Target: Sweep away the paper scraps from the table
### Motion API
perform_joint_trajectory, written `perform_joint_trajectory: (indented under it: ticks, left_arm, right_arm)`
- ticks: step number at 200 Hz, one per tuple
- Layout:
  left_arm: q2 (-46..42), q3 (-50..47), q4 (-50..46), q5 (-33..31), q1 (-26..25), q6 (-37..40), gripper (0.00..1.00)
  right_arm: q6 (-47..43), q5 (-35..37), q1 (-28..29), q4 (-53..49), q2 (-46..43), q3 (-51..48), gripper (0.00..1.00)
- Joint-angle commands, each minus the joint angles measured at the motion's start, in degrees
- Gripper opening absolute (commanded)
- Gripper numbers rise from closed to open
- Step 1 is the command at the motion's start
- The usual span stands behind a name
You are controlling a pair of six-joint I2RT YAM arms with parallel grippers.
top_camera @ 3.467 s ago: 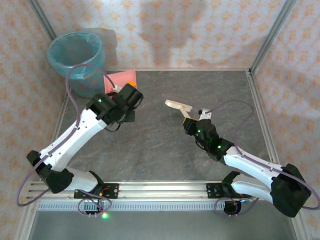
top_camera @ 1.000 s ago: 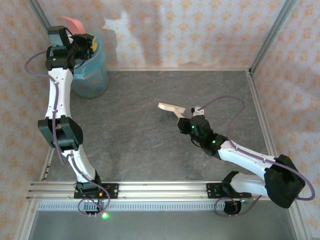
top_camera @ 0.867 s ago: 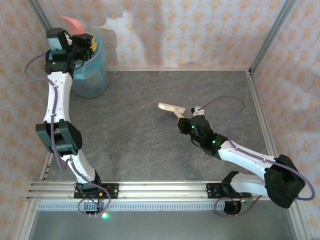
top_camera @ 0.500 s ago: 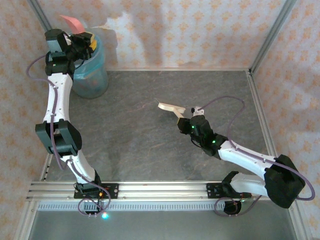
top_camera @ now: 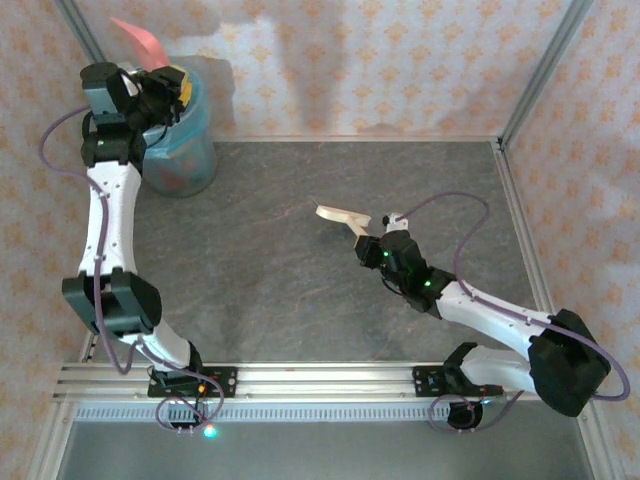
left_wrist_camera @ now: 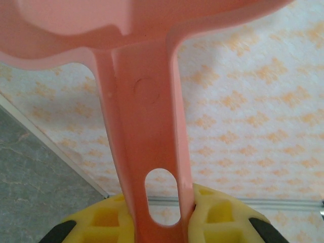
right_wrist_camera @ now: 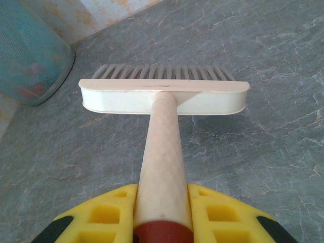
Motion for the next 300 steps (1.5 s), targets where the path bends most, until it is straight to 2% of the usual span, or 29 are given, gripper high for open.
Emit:
perform_joint_trajectory:
  ticks: [1,28,51,87,108,140,155,189,227,265,300]
  left_arm:
    - [-5.5,-2.6,0.2,-2.3,-3.8,4.4,0.0]
    - [-12.0,-9.3,-2.4,-8.1,-13.4,10.1,0.0]
    - [-16.1,-13.9,-4.9,-13.5,-23.7,15.9,0.0]
    - [-20.5,-19.5,-5.7,-19.4,-38.7,25.1,0.0]
    - [-21.9,-20.8,-9.4,-23.8,-47.6,31.8,0.0]
    - [-23.8,-25.2,-13.1,-30.8,-58.6,38.5,0.0]
    - [-24.5,-28.5,-14.9,-34.8,-62.3,41.0,0.0]
    - [-25.4,-37.4,-16.9,-38.9,-66.7,41.7,0.0]
    - [-24.2,-44.4,-19.5,-38.2,-67.2,41.5,0.0]
    - [-18.2,-45.1,-27.1,-45.6,-67.2,41.9,0.0]
    - [-13.5,-45.4,-28.6,-49.3,-67.2,42.6,0.0]
  right_arm:
    - [-0.6,1.3,0.4,1.1,-0.1,2.3,0.0]
    - [-0.2,2.3,0.4,1.4,-1.1,1.7,0.0]
    - [0.1,3.6,0.4,2.4,-2.7,0.3,0.0]
    - [0.5,5.7,0.4,3.7,-5.0,-1.6,0.0]
    - [0.8,6.5,0.4,4.0,-5.7,-2.2,0.0]
    - [1.2,7.6,0.4,4.4,-6.8,-3.1,0.0]
    - [1.4,8.5,0.4,4.5,-7.6,-3.6,0.0]
    - [2.1,11.5,0.4,5.4,-10.1,-5.4,0.0]
    - [3.8,16.3,0.4,4.7,-12.4,-6.7,0.0]
    - [4.6,18.5,0.3,4.7,-12.8,-7.2,0.0]
    - [4.7,18.8,0.3,3.5,-11.3,-6.0,0.0]
